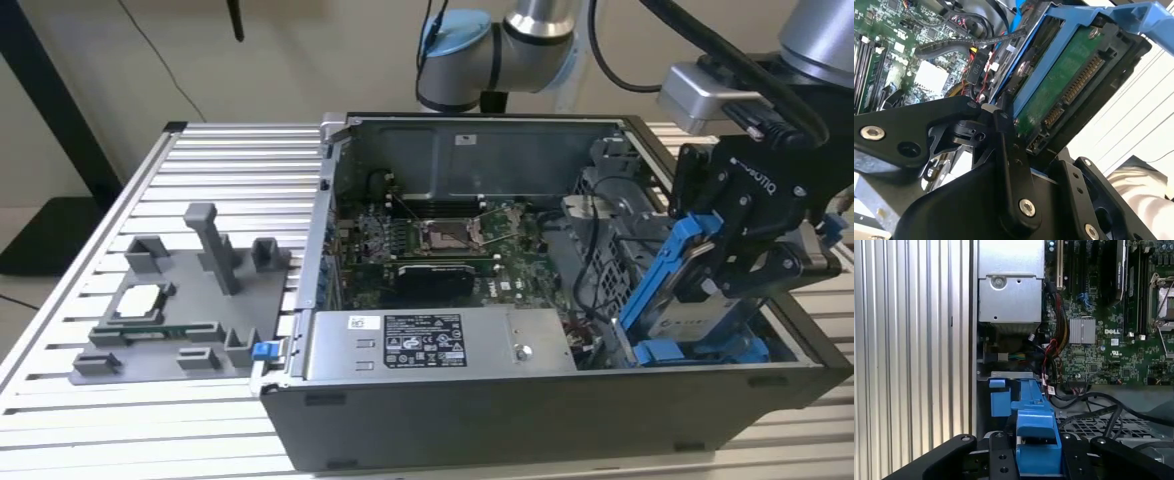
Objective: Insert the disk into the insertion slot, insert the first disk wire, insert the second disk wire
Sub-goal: 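Insert the disk into the insertion slot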
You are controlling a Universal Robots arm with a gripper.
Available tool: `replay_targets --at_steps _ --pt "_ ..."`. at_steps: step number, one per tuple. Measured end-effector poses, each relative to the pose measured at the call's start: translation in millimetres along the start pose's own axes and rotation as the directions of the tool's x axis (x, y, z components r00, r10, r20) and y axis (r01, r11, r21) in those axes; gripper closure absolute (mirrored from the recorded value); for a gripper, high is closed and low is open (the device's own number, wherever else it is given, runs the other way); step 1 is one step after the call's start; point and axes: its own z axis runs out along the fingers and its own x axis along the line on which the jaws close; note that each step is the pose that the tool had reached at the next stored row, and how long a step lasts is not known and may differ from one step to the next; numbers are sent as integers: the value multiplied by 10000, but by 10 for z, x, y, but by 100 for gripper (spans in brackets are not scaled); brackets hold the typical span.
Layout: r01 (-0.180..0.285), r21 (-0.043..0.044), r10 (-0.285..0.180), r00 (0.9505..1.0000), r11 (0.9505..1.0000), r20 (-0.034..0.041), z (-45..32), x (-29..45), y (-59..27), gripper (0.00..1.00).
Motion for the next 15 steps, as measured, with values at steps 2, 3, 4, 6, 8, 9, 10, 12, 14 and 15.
replay_targets --at_steps 2,3,4,6,8,9,10,12,14,15 --pt "1 0 -1 10000 10000 4 0 0 0 100" --pt "0 0 0 10000 10000 7 0 0 0 100" --pt "1 0 -1 10000 10000 9 0 0 0 100" --pt "1 0 -1 10000 10000 14 0 0 0 100" --pt "1 0 -1 10000 10000 18 0 0 0 100" --pt "3 0 -3 10000 10000 33 2 -1 -1 100" --pt "3 -1 -3 10000 10000 26 1 -1 0 0" --pt "3 -1 -3 10000 10000 27 0 0 0 0" --pt "3 -1 -3 10000 10000 33 0 0 0 0" --pt "3 -1 -3 10000 10000 35 0 0 0 0"
